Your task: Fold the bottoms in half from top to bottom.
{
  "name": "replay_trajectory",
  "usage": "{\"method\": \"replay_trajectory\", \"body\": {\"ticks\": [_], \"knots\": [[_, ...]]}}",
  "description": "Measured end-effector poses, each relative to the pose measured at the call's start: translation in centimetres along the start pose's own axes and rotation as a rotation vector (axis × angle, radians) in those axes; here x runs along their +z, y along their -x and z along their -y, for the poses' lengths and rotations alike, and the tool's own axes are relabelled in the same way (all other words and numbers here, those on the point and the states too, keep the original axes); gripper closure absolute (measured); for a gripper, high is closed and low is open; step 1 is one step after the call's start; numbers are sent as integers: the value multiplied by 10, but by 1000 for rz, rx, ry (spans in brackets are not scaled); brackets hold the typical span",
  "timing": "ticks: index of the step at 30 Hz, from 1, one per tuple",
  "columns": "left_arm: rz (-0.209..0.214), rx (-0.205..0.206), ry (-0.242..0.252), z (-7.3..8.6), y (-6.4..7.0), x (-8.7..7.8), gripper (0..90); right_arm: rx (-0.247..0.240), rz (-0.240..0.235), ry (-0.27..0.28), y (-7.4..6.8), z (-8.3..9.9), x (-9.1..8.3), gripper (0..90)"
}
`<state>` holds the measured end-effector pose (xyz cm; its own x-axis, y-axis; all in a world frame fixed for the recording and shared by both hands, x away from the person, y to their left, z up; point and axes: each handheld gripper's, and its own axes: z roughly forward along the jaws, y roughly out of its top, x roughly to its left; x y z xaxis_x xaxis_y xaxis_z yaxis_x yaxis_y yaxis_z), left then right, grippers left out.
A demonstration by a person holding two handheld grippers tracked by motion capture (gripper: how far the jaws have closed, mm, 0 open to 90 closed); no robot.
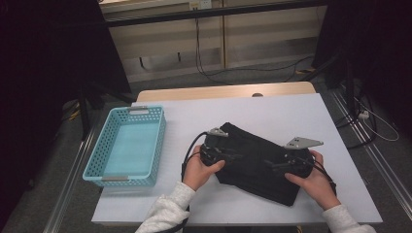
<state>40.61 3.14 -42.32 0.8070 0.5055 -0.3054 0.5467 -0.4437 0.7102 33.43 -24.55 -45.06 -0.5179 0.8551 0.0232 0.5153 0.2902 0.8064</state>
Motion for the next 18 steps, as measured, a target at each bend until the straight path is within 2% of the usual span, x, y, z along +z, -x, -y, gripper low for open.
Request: {"method": "replay_trajectory", "body": {"ticks": [1, 3, 5, 8, 12, 13, 16, 18], "knots": [[-17, -8, -2, 0, -3, -3, 414, -10, 7, -2, 0, -1, 1, 220], [-50, -32, -4, 1, -10, -9, 378, -10, 9, 1, 1, -5, 5, 263], [-94, -30, -6, 2, -17, -14, 291, -16, 15, 5, 3, -10, 11, 293], [-119, -42, -12, 4, -25, -20, 266, -18, 8, 6, 5, -18, 20, 359], [-189, -58, -5, 7, -34, -28, 215, -50, -1, 1, 1, -33, 36, 509], [-175, -68, -1, 8, -37, -30, 214, -55, 0, 0, 1, -36, 39, 531], [-197, -82, 7, 10, -42, -33, 197, -69, -15, -22, -1, -45, 53, 598], [-212, -95, 15, 11, -45, -35, 193, -65, -34, -41, -4, -47, 60, 579]]}}
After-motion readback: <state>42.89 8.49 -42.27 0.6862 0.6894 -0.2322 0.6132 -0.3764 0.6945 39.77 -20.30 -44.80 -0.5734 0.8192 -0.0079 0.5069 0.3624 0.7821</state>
